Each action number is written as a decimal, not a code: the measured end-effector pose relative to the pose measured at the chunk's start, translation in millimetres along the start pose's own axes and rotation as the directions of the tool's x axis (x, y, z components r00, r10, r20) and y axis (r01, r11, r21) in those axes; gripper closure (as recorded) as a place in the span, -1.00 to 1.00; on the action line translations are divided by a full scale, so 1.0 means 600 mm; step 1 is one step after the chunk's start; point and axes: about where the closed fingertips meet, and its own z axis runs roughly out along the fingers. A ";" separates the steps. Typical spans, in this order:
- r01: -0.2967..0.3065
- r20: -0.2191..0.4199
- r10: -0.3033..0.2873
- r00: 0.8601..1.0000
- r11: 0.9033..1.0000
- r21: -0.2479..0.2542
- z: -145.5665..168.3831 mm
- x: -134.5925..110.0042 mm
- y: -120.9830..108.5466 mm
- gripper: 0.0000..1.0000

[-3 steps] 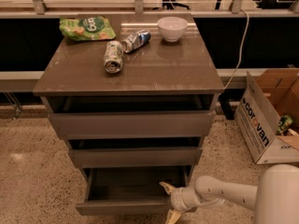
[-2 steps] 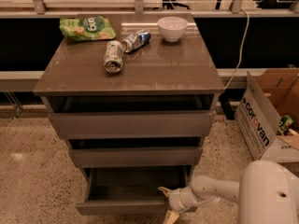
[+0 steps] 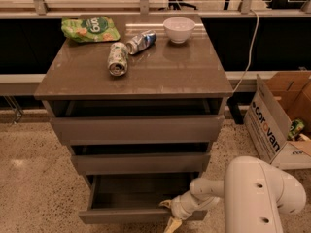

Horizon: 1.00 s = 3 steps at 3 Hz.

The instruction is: Open bottom drawer

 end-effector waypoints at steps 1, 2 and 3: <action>0.024 0.014 -0.023 1.000 0.999 -0.049 0.004 -0.018 0.016 -0.44; 0.019 0.074 -0.012 0.997 0.995 -0.100 0.024 -0.032 0.049 -0.44; 0.019 0.080 -0.010 0.997 0.994 -0.105 0.021 -0.036 0.052 -0.38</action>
Offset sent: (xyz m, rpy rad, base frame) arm -0.0592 0.0301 0.0027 0.1427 0.1469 0.1013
